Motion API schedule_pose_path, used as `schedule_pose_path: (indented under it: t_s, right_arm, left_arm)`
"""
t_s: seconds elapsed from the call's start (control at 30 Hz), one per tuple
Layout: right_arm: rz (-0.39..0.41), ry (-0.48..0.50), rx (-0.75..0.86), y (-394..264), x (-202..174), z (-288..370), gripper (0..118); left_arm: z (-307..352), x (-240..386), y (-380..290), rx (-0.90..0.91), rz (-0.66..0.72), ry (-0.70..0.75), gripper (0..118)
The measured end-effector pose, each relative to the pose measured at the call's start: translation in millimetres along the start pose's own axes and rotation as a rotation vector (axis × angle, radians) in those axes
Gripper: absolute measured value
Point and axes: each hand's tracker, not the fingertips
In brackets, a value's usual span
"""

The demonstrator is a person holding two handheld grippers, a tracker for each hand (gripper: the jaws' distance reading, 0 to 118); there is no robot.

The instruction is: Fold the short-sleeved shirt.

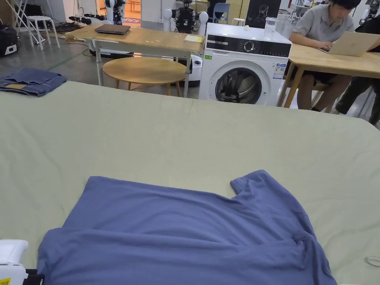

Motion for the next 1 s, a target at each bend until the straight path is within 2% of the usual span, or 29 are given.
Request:
schedule_pose_path:
  t_s: [0.13, 0.17, 0.2, 0.23, 0.27, 0.33, 0.37, 0.5, 0.57, 0.63, 0.7, 0.73, 0.77, 0.8, 0.83, 0.87, 1.0]
  right_arm:
    - [0.027, -0.021, 0.013, 8, 0, 0, 8]
    - [0.025, -0.02, 0.005, 11, 1, 3, 22]
    - [0.022, -0.025, 0.003, 14, 0, 11, 38]
    - [0.02, -0.051, 0.034, 17, 0, 20, 48]
    - [0.021, -0.051, 0.084, 21, 1, 30, 53]
    - [-0.014, -0.056, 0.17, 33, 2, 50, 54]
    - [-0.022, -0.055, 0.194, 38, 2, 56, 54]
    - [-0.084, -0.022, 0.371, 61, -11, 72, 54]
    - [-0.11, 0.01, 0.509, 67, -23, 76, 54]
    - [-0.117, 0.013, 0.582, 76, -38, 76, 53]
    - [-0.126, 0.034, 0.662, 80, -51, 77, 39]
    - [-0.135, 0.051, 0.686, 85, -61, 77, 26]
    - [-0.143, 0.059, 0.708, 87, -65, 78, 15]
    - [-0.143, 0.064, 0.731, 89, -73, 78, 12]
    - [-0.135, 0.064, 0.737, 91, -78, 78, 5]
    - [-0.142, 0.076, 0.77, 95, -83, 78, 0]
    - [-0.14, 0.102, 0.789, 106, -98, 76, 0]
  left_arm:
    - [-1, 4, 5, -0.014, -0.029, 0.018, 2]
    - [2, 4, 8, -0.013, -0.026, 0.017, 3]
    - [6, 5, 10, -0.012, -0.021, 0.018, 8]
    - [11, 7, 13, -0.003, -0.017, 0.018, 21]
    - [19, 9, 15, 0.025, -0.021, 0.024, 36]
    - [33, 16, 23, 0.111, -0.03, 0.015, 39]
    - [38, 18, 27, 0.137, -0.028, 0.013, 45]
    - [51, 37, 44, 0.292, -0.045, -0.01, 46]
    - [54, 49, 52, 0.388, -0.068, -0.006, 46]
    - [56, 62, 57, 0.49, -0.09, 0.023, 46]
    - [58, 73, 59, 0.571, -0.108, 0.039, 45]
    - [59, 79, 60, 0.61, -0.115, 0.041, 42]
    - [60, 83, 61, 0.631, -0.122, 0.037, 29]
    - [57, 82, 66, 0.65, -0.127, 0.042, 15]
    - [57, 86, 68, 0.666, -0.128, 0.056, 2]
    - [57, 88, 68, 0.692, -0.123, 0.078, 0]
    - [55, 90, 78, 0.723, -0.114, 0.041, 0]
